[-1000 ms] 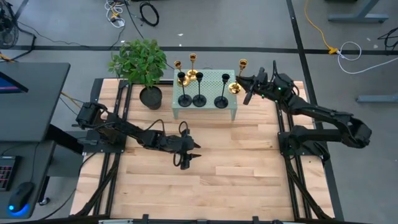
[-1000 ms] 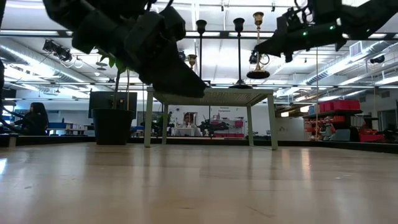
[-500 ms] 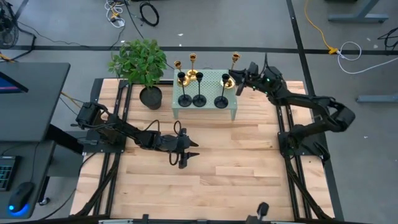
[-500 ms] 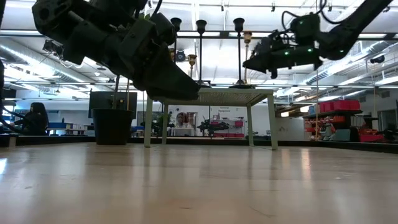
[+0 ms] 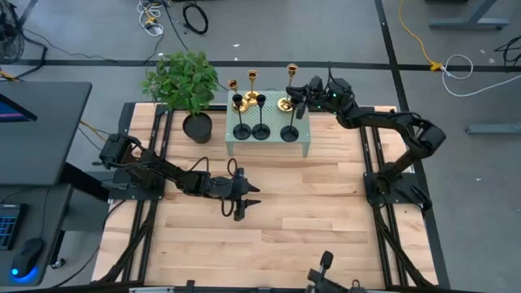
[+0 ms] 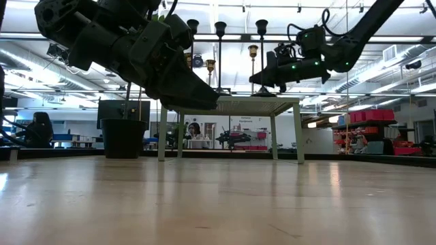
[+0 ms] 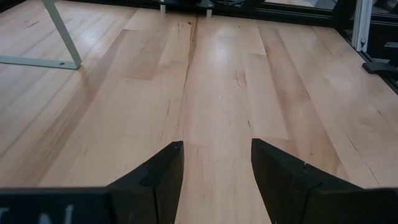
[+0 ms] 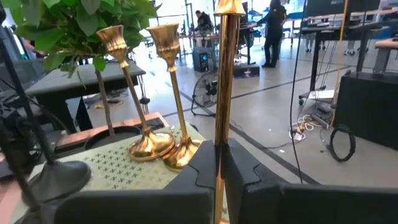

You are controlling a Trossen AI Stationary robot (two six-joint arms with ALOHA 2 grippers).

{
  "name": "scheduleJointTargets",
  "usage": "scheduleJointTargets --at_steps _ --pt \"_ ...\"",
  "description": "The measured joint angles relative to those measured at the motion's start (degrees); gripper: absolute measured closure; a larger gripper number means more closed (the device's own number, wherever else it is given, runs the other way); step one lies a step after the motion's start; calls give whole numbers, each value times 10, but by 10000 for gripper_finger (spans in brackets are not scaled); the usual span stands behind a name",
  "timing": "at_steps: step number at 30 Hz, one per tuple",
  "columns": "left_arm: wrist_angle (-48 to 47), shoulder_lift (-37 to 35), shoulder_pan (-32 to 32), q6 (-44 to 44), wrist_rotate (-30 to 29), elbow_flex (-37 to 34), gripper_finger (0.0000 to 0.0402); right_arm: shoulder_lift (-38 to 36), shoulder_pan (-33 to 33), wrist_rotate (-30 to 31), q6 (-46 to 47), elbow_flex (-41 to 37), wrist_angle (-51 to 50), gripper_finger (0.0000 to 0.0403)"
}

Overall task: Pick & Place candle stick holders
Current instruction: Put the gold candle holder on the shelf, then return to Home Position

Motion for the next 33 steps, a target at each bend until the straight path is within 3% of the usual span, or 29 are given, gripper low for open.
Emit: scheduleJointTargets --at_steps 15,25,33 --pt "0 0 0 5 0 0 213 24 0 16 -23 12 3 398" --pt "-1 0 0 -2 0 0 213 24 0 16 -17 12 4 334" --pt "-1 0 0 -2 0 0 213 24 0 17 -15 12 9 307"
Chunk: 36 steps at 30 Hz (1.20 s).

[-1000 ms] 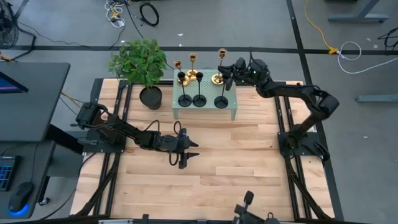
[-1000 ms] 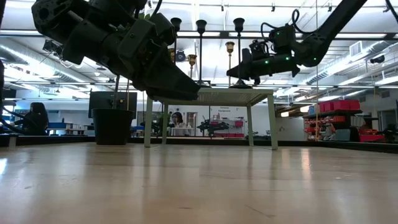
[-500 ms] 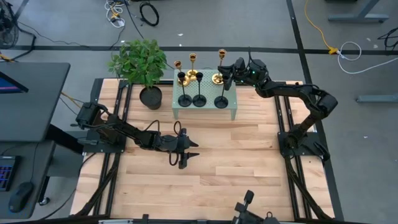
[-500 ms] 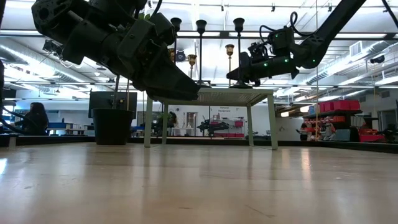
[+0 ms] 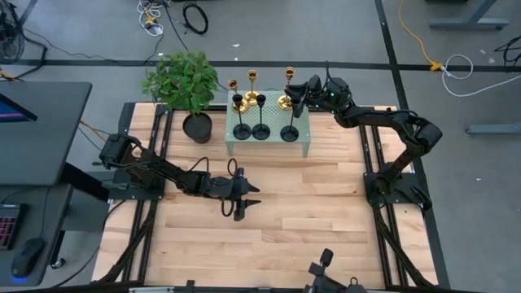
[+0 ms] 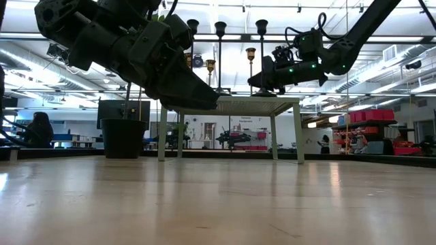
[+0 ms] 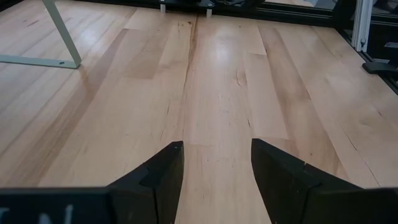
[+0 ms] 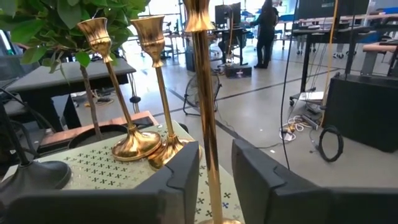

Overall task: Pick & Place candle stick holders
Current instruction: Return to Home Position

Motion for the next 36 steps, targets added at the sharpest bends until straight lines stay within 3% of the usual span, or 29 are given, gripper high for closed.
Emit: scheduleJointTargets --at_steps 12,21,30,36 --pt "0 0 0 1 0 0 213 -1 0 0 -3 0 -1 261" --pt "0 0 0 2 0 0 213 -47 -2 0 -34 0 -65 208" --pt "2 0 0 7 -2 0 213 -112 -2 0 -54 0 -172 188" --pt "-2 -9 -6 13 -48 0 214 -179 -2 -5 -67 0 -287 188"
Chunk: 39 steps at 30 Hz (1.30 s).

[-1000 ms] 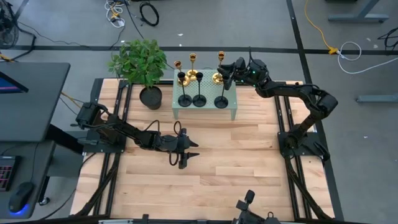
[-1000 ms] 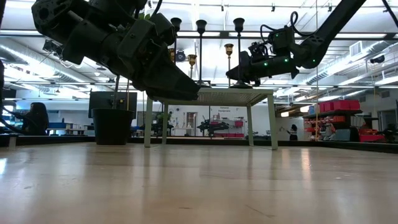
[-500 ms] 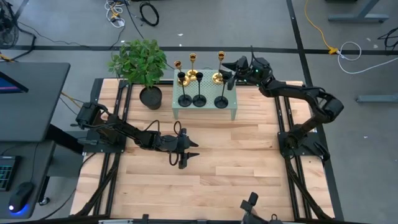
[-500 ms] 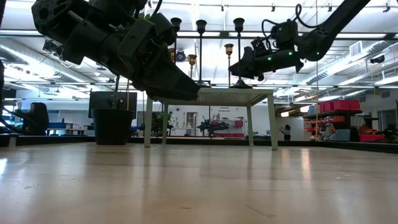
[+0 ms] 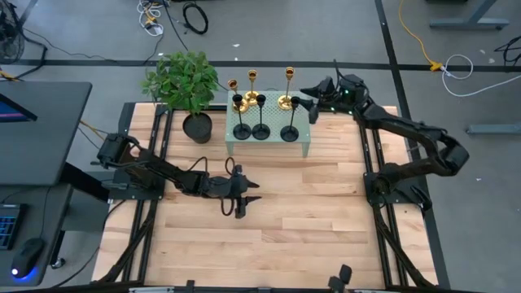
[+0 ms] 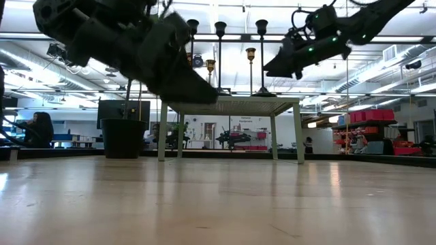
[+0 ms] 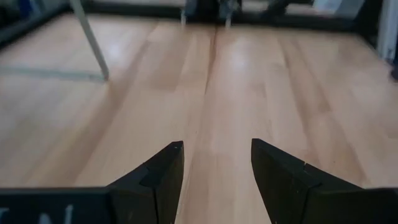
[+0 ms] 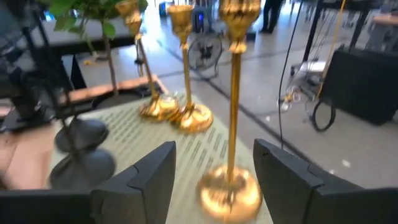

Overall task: Pick & Place candle stick holders
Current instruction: Return to Home Position

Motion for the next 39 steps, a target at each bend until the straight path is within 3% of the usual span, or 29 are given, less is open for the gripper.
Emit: scheduleJointTargets --at_steps 3,6,14,18,23,29,33,39 --pt "3 -23 -12 22 -14 1 214 -36 7 -1 5 -9 -57 188" --pt "-16 -63 -28 49 -44 1 214 -77 30 -1 8 -54 -53 188" --pt "-186 -177 -50 69 -117 -1 214 -227 148 -4 74 -221 52 188" --pt "-175 -233 -49 82 -120 -36 214 -286 251 -2 96 -308 157 188" --pt "-158 -323 -50 107 -139 -105 214 -314 380 89 93 -379 286 188" --pt "-114 -447 -56 113 -154 -208 214 -292 523 283 52 -392 294 188" --pt "-81 -514 -63 123 -158 -274 214 -266 583 386 24 -392 294 188" --pt "-57 -601 -81 124 -169 -348 214 -236 611 414 24 -392 275 188"
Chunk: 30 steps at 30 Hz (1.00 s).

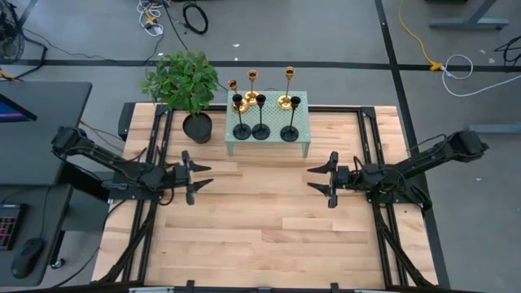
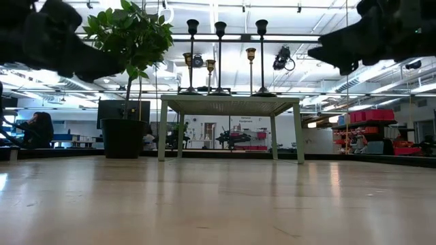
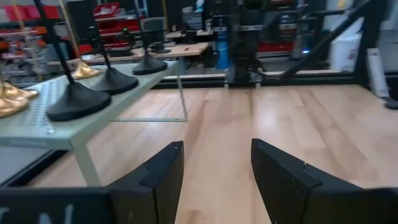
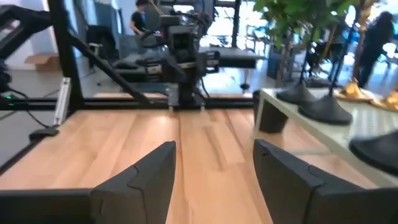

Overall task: Pick & Place candle stick holders
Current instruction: Return to Home Position

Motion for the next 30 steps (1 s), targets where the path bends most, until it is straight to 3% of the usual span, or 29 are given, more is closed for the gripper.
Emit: scheduleJointTargets --at_steps 8,14,30 --pt "-37 -49 -26 17 2 -14 214 8 15 5 17 -4 -6 188" --pt "-47 -49 -32 11 11 -14 214 10 15 -1 35 -85 109 188" --pt "-51 -48 -30 -1 -2 -14 214 10 15 -11 55 -80 95 188"
